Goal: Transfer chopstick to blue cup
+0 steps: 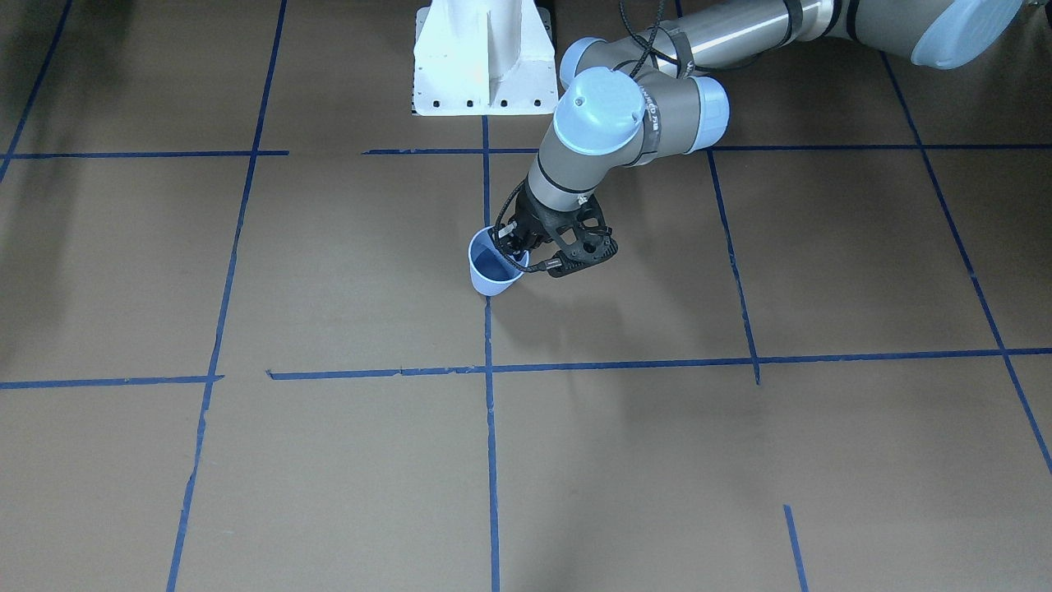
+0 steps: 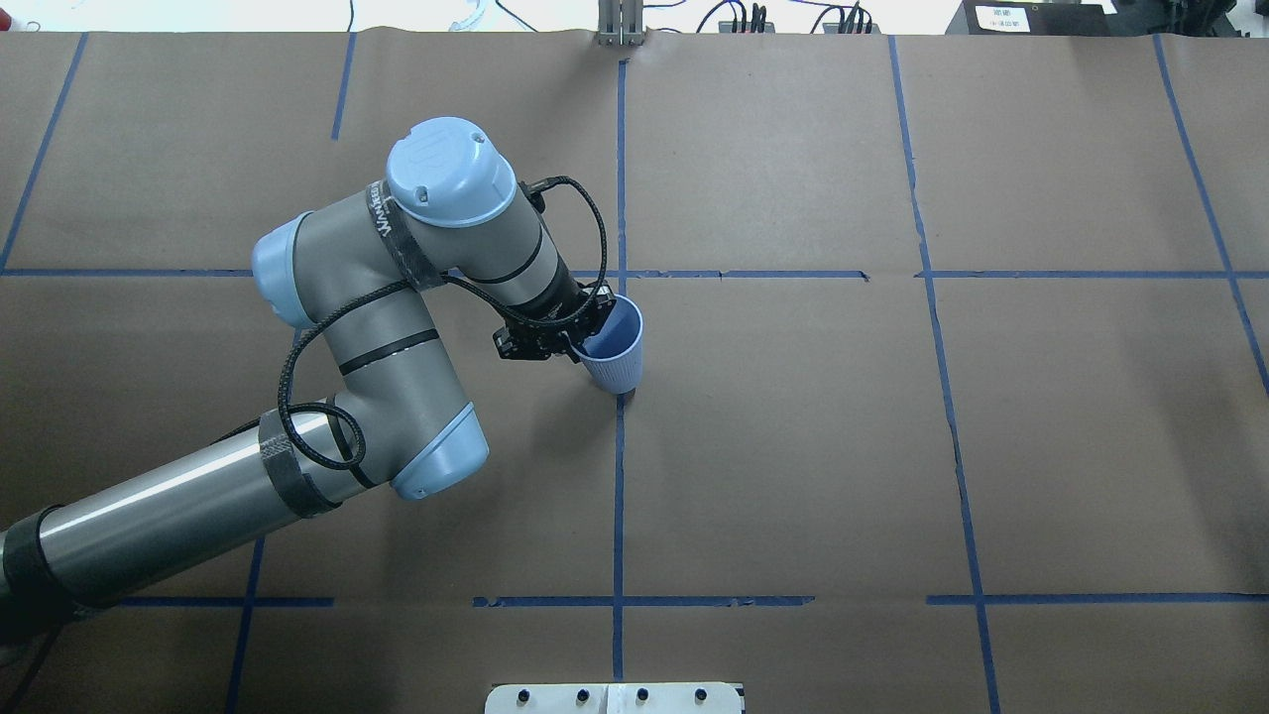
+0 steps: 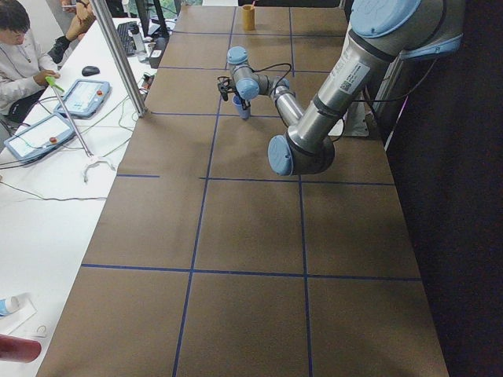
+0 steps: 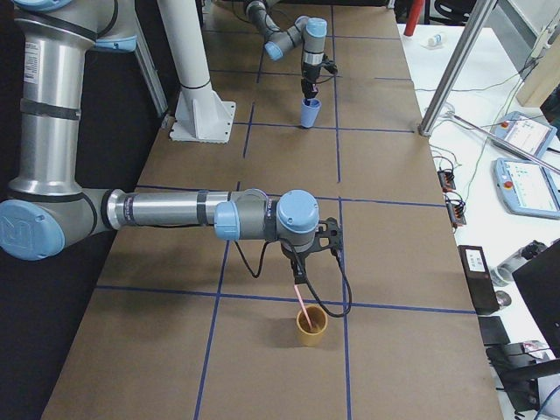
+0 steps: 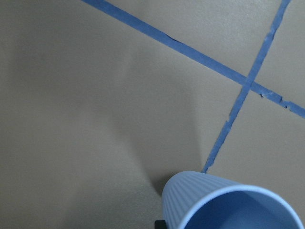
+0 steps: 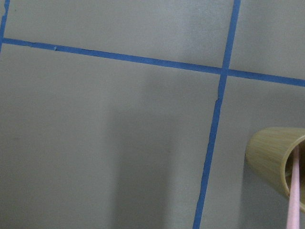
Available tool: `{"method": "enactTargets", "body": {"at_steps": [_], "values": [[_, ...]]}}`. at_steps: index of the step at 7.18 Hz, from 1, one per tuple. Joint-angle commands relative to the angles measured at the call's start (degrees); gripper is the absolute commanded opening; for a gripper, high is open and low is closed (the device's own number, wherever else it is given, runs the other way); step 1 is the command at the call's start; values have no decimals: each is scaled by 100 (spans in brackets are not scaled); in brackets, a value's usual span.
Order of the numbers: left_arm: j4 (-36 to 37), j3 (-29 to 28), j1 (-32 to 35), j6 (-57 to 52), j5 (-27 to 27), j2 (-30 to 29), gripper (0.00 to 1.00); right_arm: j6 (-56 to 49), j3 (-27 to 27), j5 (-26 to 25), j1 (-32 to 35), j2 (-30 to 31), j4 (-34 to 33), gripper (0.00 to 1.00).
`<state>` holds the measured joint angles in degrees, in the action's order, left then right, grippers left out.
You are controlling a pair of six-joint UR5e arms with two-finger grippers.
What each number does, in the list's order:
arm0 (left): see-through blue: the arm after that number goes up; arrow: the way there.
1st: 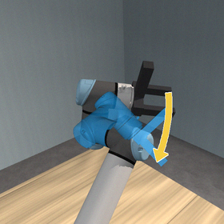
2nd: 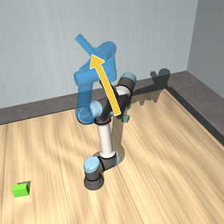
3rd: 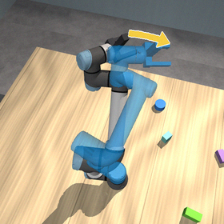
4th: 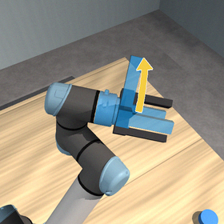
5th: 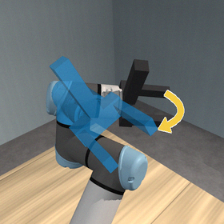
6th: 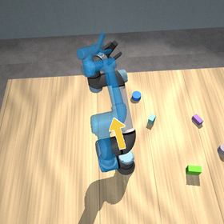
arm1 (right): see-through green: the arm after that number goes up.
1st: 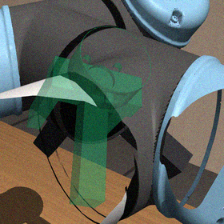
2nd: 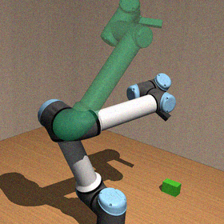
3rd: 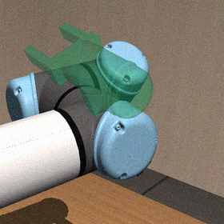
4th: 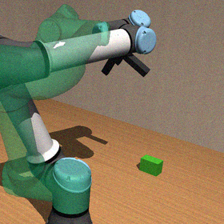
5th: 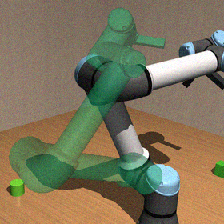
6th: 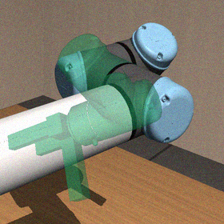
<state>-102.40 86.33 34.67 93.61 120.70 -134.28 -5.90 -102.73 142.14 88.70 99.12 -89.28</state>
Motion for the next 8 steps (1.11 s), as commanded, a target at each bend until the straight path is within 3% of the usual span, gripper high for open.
{"method": "enactTargets", "body": {"at_steps": [1, 2, 3, 5, 6, 8], "values": [[-17, -64, -31, -9, -90, -55, 29, -8, -10, -2, -133, -7, 16, 100], [-35, -46, -83, -36, -186, -29, 78, 10, -19, -2, -168, -7, 7, 100], [-44, 6, -83, -27, -248, -37, 98, 10, -36, -2, -169, -7, 16, 100], [26, 846, 21, 26, -249, 103, 99, -17, -80, -307, -160, 2, 16, 99], [35, 1303, 266, 26, -240, 391, 99, 44, -176, -649, -160, 63, 7, 99], [27, 2262, 706, -36, -222, 1261, 99, 272, -37, -775, -143, 55, 7, 99]]}}
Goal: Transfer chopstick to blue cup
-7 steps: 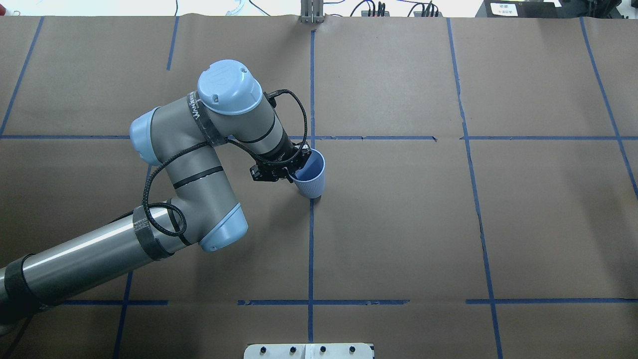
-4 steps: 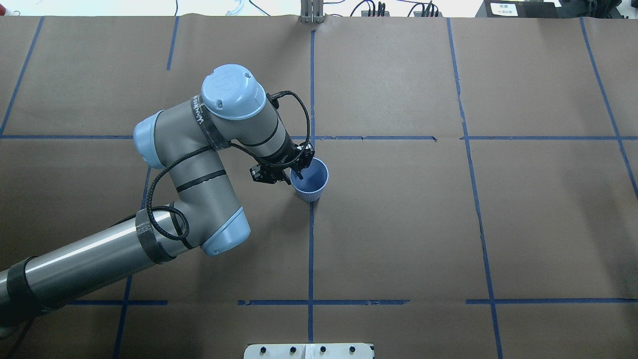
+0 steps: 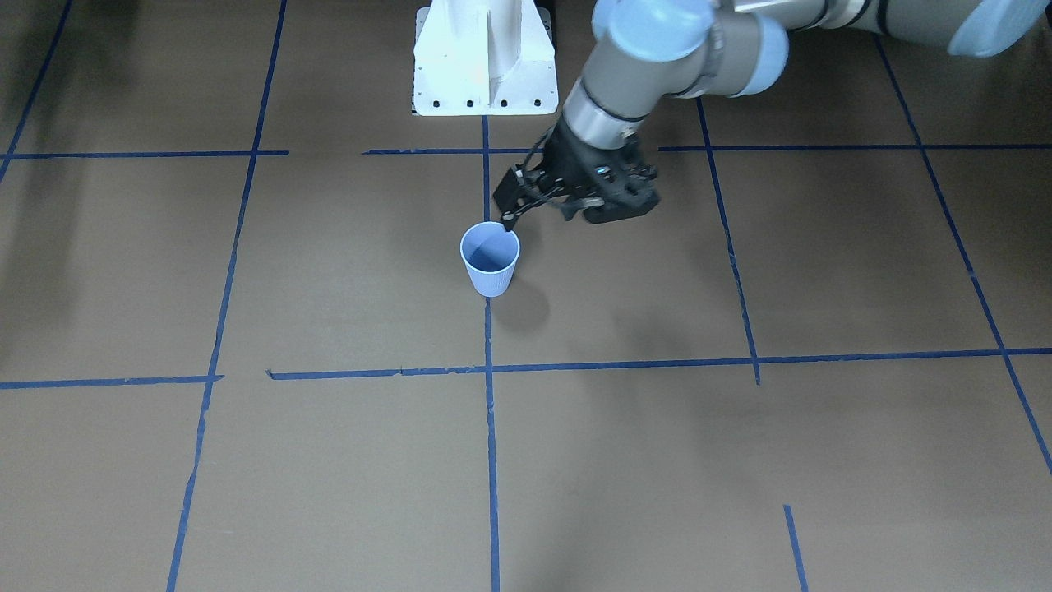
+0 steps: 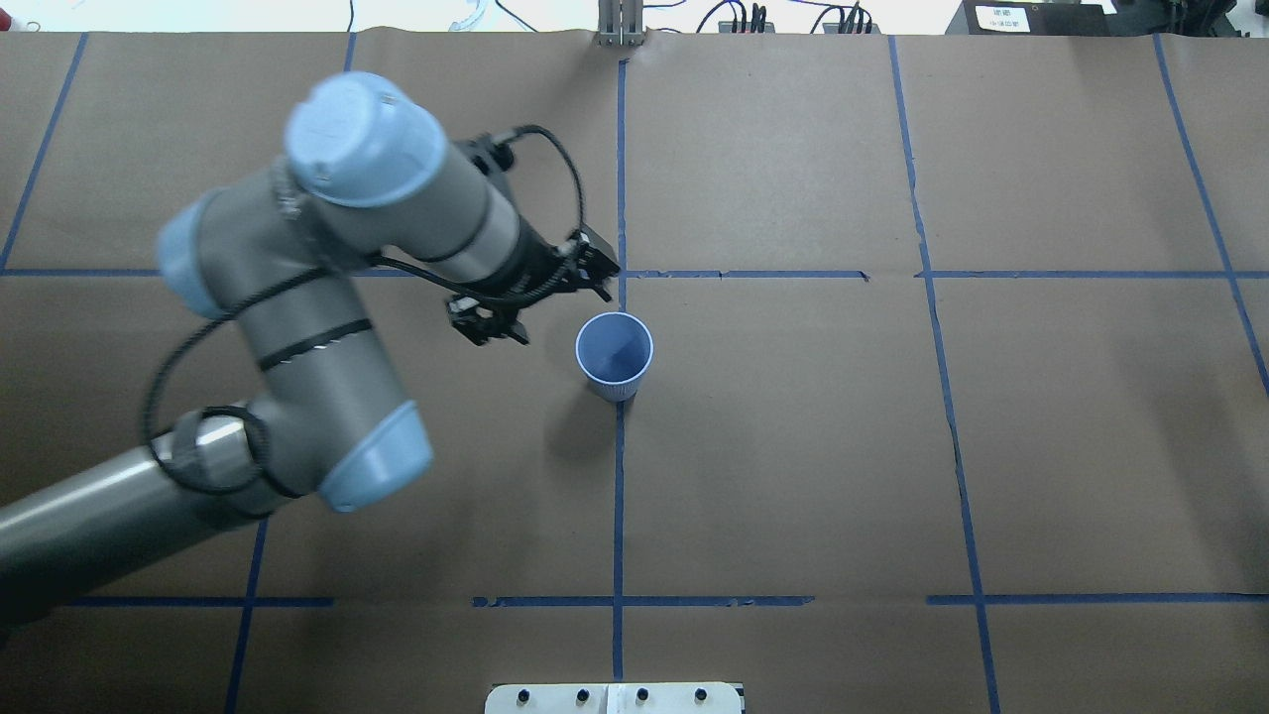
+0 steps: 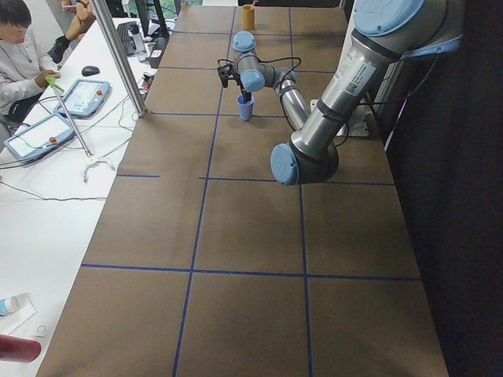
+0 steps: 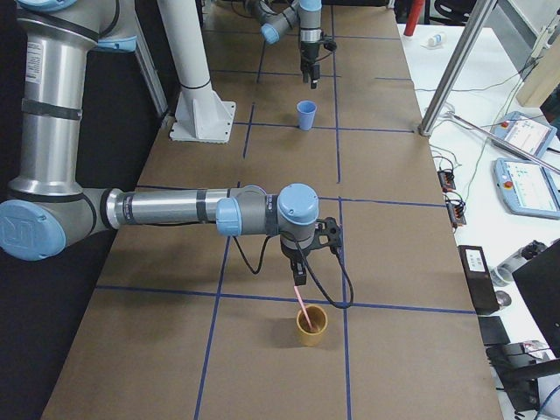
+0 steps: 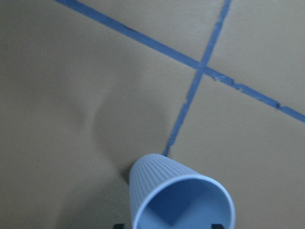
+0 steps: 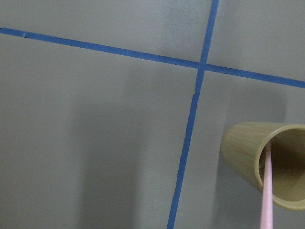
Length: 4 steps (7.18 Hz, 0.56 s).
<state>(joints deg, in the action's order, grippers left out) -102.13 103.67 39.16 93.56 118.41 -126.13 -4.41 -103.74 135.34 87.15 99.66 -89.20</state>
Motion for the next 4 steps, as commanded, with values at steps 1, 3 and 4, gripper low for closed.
{"method": "enactTargets", "body": {"at_steps": [1, 3, 4], "values": [[9, 601, 302, -22, -2, 466, 99, 481, 160, -104, 22, -34, -10, 98], [18, 646, 329, -22, -11, 562, 99, 870, 337, -96, 451, -86, -1, 98], [18, 672, 329, -31, -11, 606, 99, 1637, 302, -113, 452, -348, -1, 98]]}}
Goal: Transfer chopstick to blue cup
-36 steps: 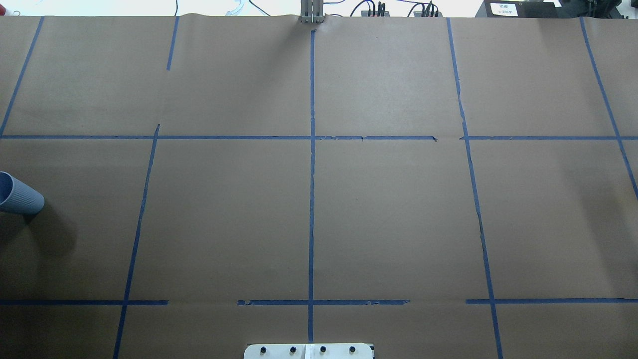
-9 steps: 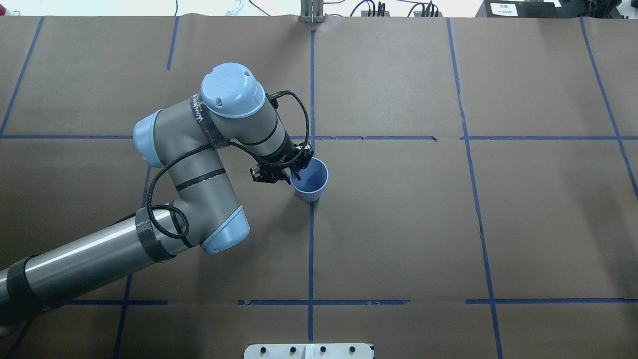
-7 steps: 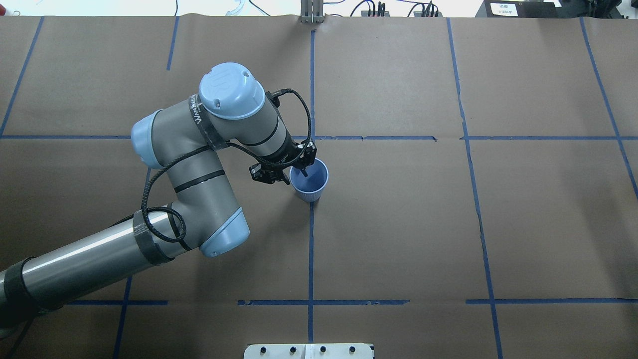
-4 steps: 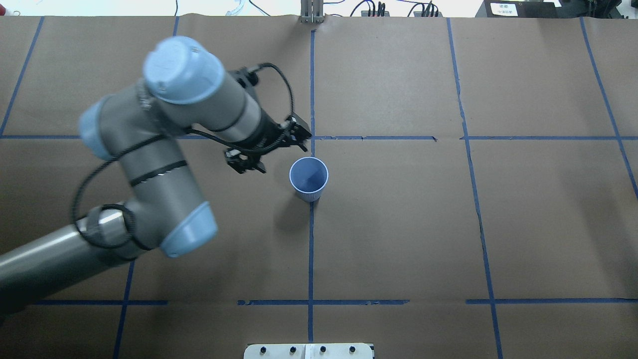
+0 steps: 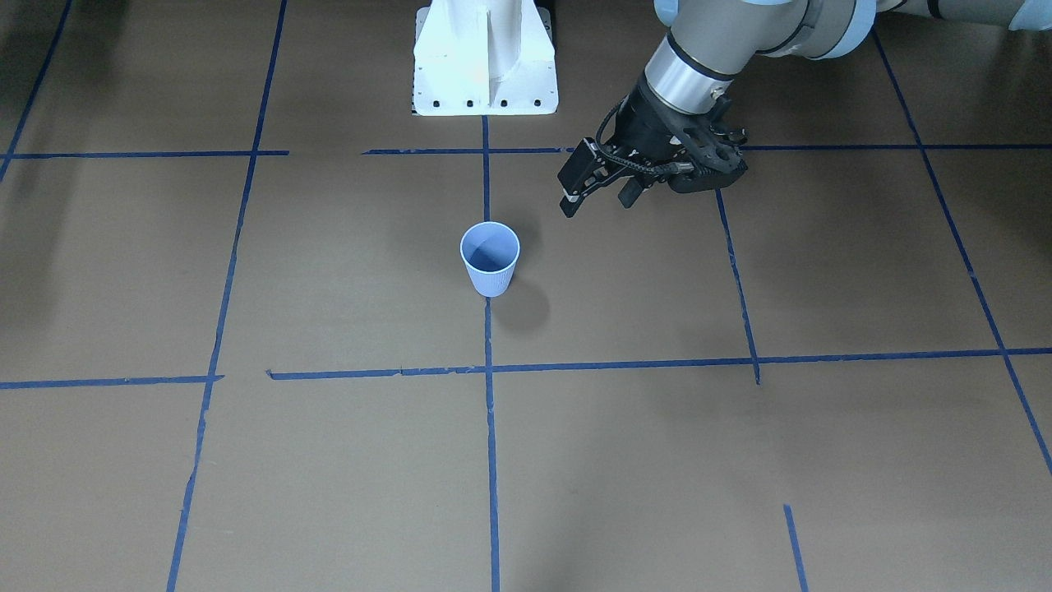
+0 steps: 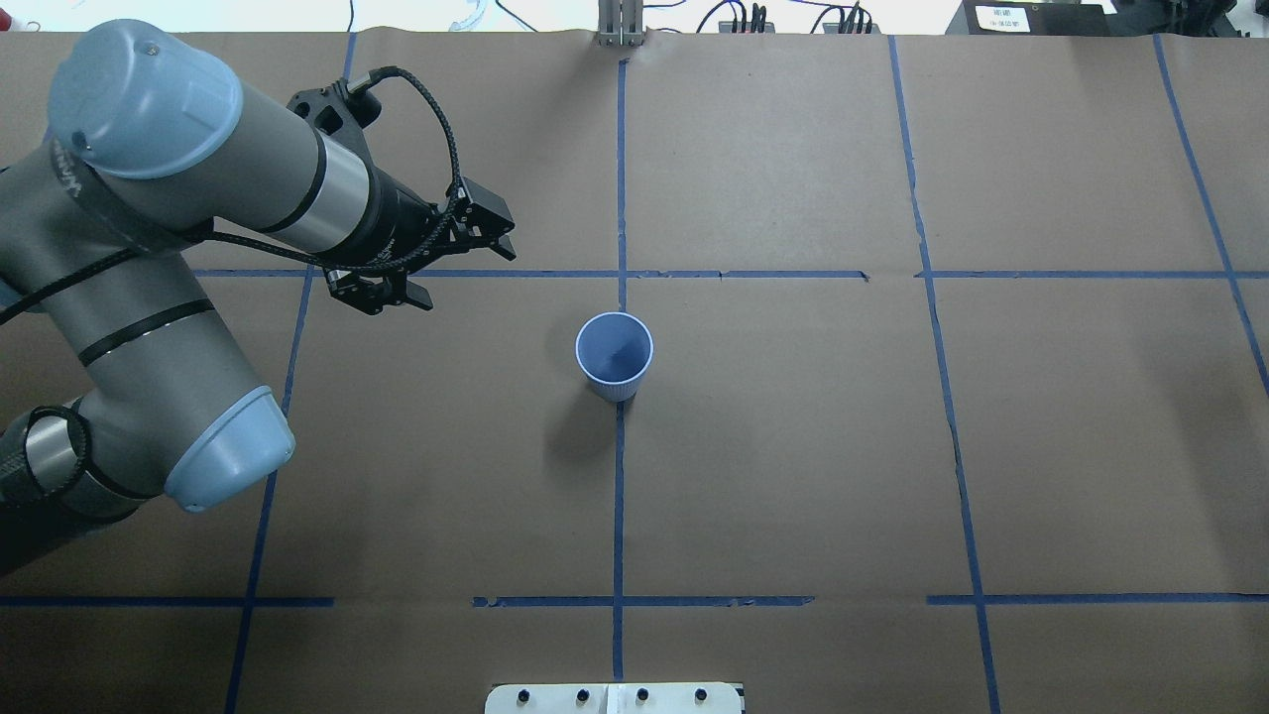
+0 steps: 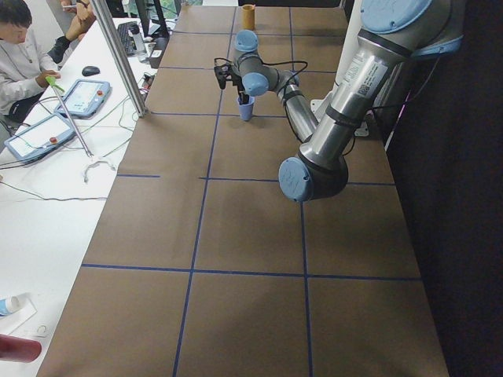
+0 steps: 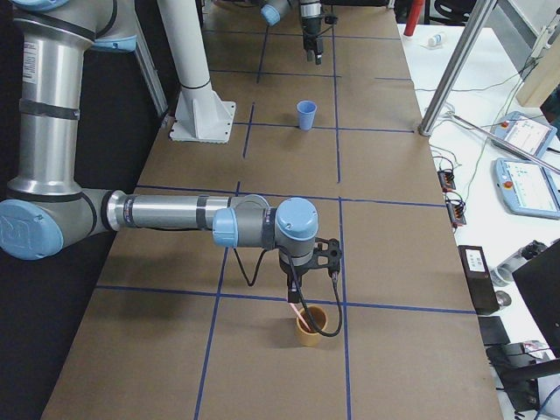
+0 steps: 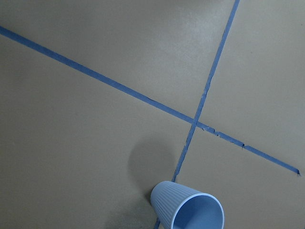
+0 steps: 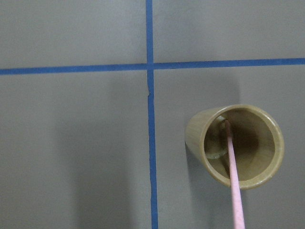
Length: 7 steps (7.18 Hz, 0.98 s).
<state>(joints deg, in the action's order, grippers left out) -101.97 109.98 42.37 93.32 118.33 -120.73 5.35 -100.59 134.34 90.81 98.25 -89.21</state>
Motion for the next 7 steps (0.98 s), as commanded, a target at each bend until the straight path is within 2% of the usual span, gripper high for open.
{"method": "enactTargets", "body": {"at_steps": [1, 3, 5, 7], "values": [[1, 41, 16, -6, -12, 128, 99, 721, 74, -344, 86, -271, 9, 98], [1, 49, 261, -15, 5, 295, 99, 704, 223, -427, 86, -219, 1, 98], [10, 119, 639, -941, 23, 707, 99, 774, 505, -383, 51, -228, -17, 98], [10, 164, 842, -1202, 198, 832, 99, 931, 619, -112, -115, -254, -26, 90]]}}
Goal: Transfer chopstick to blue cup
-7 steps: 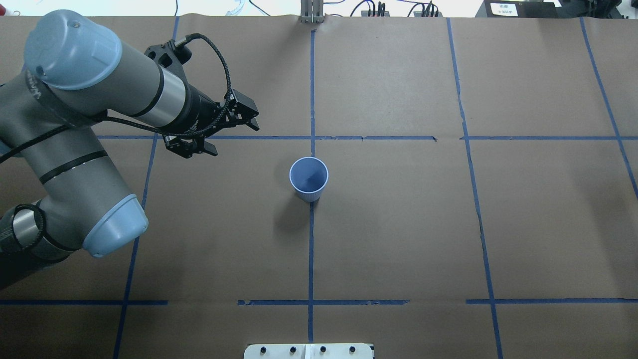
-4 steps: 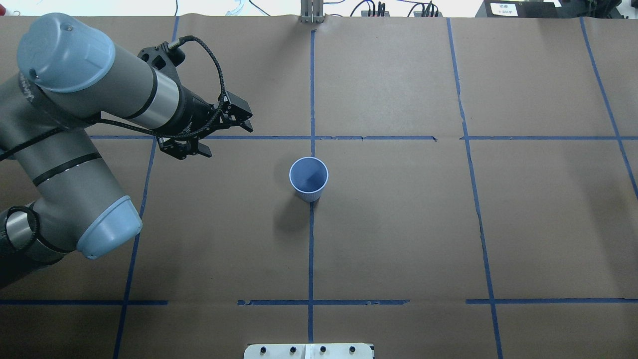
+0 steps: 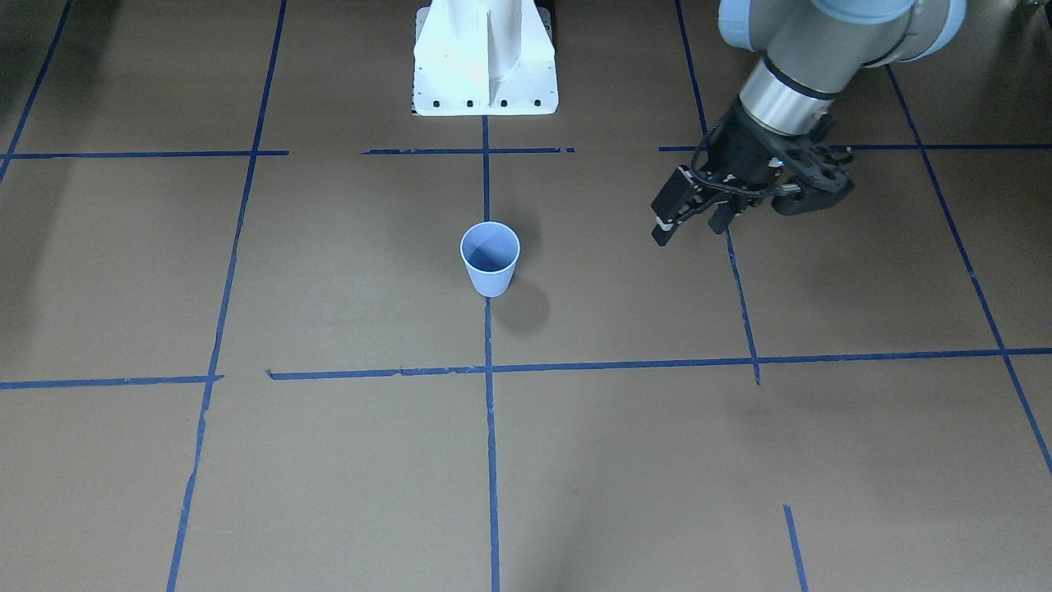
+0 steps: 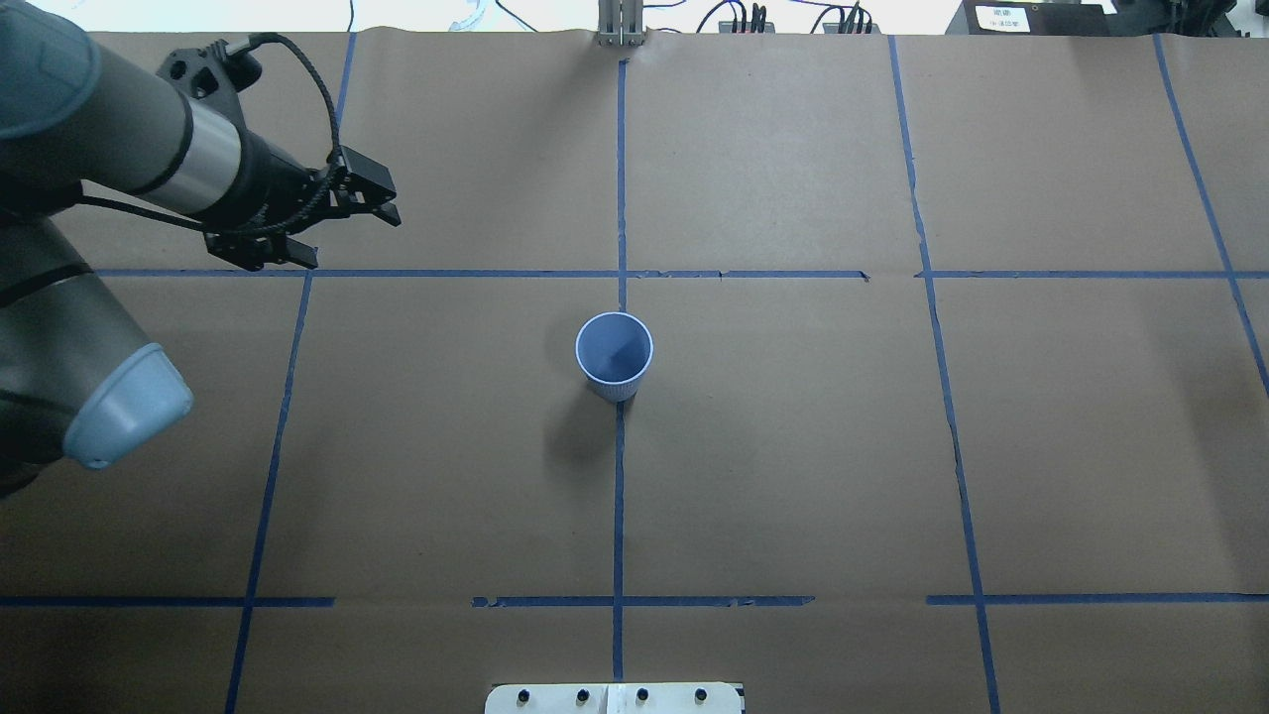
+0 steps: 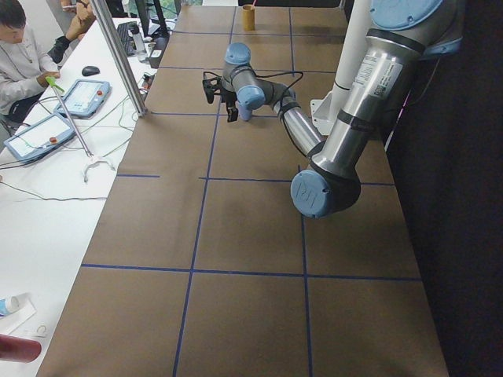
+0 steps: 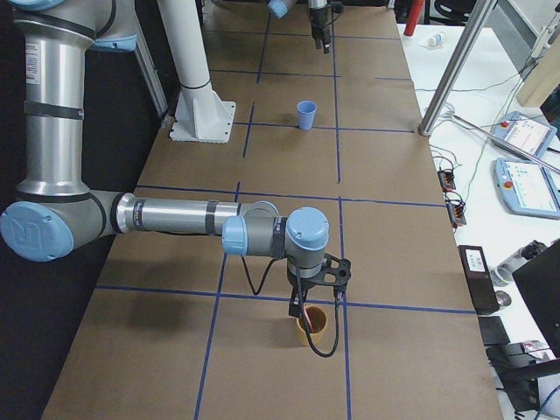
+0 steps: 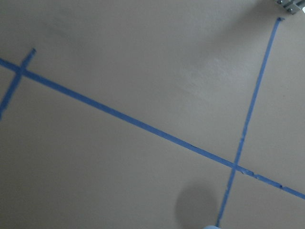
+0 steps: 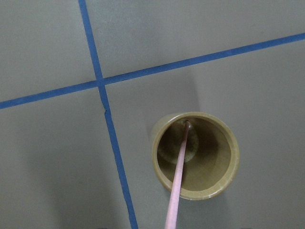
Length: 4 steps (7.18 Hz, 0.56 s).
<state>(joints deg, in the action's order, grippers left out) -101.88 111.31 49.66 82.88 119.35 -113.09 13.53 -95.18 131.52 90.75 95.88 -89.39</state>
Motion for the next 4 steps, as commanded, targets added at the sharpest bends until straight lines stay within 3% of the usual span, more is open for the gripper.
{"method": "enactTargets", "body": {"at_steps": [1, 2, 3, 4], "values": [[10, 119, 114, -158, 97, 86, 99, 297, 183, 277, -214, -51, 1, 85], [1, 146, 114, -158, 167, 94, 99, 299, 228, 278, -250, -51, 1, 66], [1, 163, 123, -158, 176, 95, 99, 282, 237, 269, -250, -52, 1, 28], [1, 155, 123, -158, 168, 86, 99, 212, 324, 269, -250, -43, 9, 8]]}}
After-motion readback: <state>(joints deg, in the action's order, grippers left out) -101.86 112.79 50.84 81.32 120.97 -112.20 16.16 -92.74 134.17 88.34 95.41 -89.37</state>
